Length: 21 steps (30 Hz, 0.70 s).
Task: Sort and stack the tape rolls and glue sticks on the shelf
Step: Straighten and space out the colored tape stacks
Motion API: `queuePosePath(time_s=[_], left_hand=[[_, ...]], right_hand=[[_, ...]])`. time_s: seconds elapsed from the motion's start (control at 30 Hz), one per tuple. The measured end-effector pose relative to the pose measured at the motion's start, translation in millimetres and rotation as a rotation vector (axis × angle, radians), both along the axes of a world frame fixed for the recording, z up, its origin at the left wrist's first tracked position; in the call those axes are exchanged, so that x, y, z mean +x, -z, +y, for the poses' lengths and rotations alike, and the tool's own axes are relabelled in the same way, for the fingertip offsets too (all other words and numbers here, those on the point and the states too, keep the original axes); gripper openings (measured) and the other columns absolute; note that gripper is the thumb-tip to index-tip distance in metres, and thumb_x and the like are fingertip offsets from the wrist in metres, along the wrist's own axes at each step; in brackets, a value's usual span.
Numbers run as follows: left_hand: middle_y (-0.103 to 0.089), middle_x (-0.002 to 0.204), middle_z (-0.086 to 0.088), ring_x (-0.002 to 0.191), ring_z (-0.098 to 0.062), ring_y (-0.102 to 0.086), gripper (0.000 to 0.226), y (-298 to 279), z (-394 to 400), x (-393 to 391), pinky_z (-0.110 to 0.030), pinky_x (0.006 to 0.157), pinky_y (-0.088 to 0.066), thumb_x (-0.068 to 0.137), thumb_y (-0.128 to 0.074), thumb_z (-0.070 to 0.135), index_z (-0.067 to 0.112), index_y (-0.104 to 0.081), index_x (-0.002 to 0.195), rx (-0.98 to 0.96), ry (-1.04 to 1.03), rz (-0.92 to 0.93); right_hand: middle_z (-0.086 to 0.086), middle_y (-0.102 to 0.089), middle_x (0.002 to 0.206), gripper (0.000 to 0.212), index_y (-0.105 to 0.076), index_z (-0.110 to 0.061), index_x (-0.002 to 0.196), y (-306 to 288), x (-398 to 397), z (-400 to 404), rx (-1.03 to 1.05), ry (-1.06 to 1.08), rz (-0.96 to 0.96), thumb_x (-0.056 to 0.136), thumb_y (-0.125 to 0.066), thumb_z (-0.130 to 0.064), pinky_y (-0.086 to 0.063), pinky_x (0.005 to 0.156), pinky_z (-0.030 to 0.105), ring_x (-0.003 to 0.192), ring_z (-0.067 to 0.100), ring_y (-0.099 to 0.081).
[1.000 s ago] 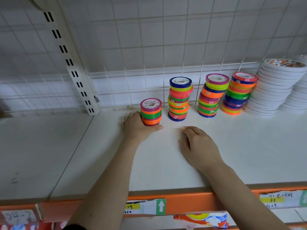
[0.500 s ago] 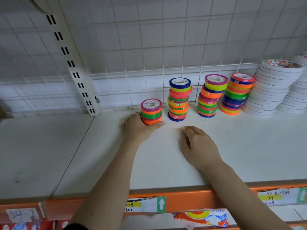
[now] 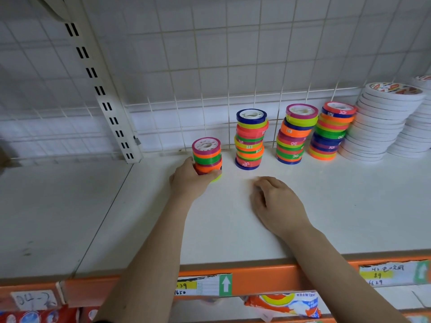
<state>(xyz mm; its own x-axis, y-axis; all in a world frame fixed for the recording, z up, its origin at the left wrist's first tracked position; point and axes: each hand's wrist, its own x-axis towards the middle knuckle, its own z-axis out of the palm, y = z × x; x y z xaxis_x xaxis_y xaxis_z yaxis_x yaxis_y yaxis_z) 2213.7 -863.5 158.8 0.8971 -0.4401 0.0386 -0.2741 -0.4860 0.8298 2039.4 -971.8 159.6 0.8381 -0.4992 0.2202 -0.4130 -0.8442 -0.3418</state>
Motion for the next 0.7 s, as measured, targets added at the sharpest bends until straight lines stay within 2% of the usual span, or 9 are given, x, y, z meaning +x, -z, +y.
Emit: queuePosePath(time_s=[0.13, 0.27, 0.37, 0.43, 0.57, 0.7], left_hand=[[-0.065, 0.107, 0.008, 0.103, -0.018, -0.059, 0.064, 1.0, -6.8, -5.7, -0.037, 0.095, -0.046, 0.059, -0.071, 0.058, 0.029, -0.057, 0.114, 0.053, -0.026, -0.049], [-0.065, 0.107, 0.003, 0.102, -0.022, -0.06, 0.083, 2.4, -11.8, -6.4, -0.04, 0.091, -0.048, 0.044, -0.07, 0.074, 0.024, -0.059, 0.109, 0.059, -0.173, -0.109], [-0.066, 0.108, 0.001, 0.101, -0.022, -0.06, 0.076, -0.2, -10.1, -9.1, -0.041, 0.092, -0.047, 0.051, -0.08, 0.058, 0.022, -0.056, 0.112, -0.012, -0.159, -0.094], [-0.066, 0.108, 0.001, 0.101, -0.023, -0.061, 0.078, 0.2, -7.6, -8.2, -0.042, 0.094, -0.046, 0.05, -0.082, 0.051, 0.021, -0.052, 0.116, -0.056, -0.097, -0.059], [-0.066, 0.107, 0.005, 0.1, -0.021, -0.063, 0.09, 3.7, -4.2, -3.8, -0.043, 0.093, -0.049, 0.036, -0.073, 0.055, 0.027, -0.049, 0.118, -0.09, -0.025, 0.028], [-0.066, 0.105, 0.008, 0.097, -0.015, -0.062, 0.087, 1.7, -14.1, -12.0, -0.037, 0.088, -0.051, 0.035, -0.078, 0.061, 0.027, -0.054, 0.112, -0.098, -0.075, -0.023]], right_hand=[[0.003, -0.051, 0.135, 0.038, -0.052, -0.009, 0.129, 0.0, 0.4, 0.4, 0.003, 0.003, 0.0, 0.097, -0.039, -0.025, -0.033, 0.102, 0.025, 0.123, 0.019, -0.045], [0.003, -0.051, 0.135, 0.039, -0.052, -0.009, 0.13, 0.2, 0.6, -0.2, -0.003, -0.003, 0.002, 0.097, -0.038, -0.026, -0.032, 0.103, 0.024, 0.123, 0.019, -0.045], [0.003, -0.05, 0.136, 0.039, -0.051, -0.01, 0.13, 0.3, -0.1, -0.4, -0.005, -0.005, 0.006, 0.097, -0.038, -0.026, -0.032, 0.103, 0.024, 0.124, 0.019, -0.045], [0.004, -0.051, 0.135, 0.039, -0.051, -0.008, 0.13, 0.4, -0.3, -0.3, -0.005, -0.002, 0.0, 0.097, -0.039, -0.025, -0.032, 0.103, 0.025, 0.123, 0.02, -0.045], [0.004, -0.051, 0.135, 0.04, -0.051, -0.008, 0.131, 0.4, 0.7, 0.5, -0.008, -0.002, -0.001, 0.097, -0.038, -0.025, -0.031, 0.104, 0.024, 0.124, 0.02, -0.045], [0.003, -0.05, 0.136, 0.04, -0.05, -0.01, 0.131, 0.5, 0.5, 0.5, -0.017, 0.0, 0.003, 0.097, -0.038, -0.026, -0.031, 0.104, 0.024, 0.124, 0.019, -0.044]])
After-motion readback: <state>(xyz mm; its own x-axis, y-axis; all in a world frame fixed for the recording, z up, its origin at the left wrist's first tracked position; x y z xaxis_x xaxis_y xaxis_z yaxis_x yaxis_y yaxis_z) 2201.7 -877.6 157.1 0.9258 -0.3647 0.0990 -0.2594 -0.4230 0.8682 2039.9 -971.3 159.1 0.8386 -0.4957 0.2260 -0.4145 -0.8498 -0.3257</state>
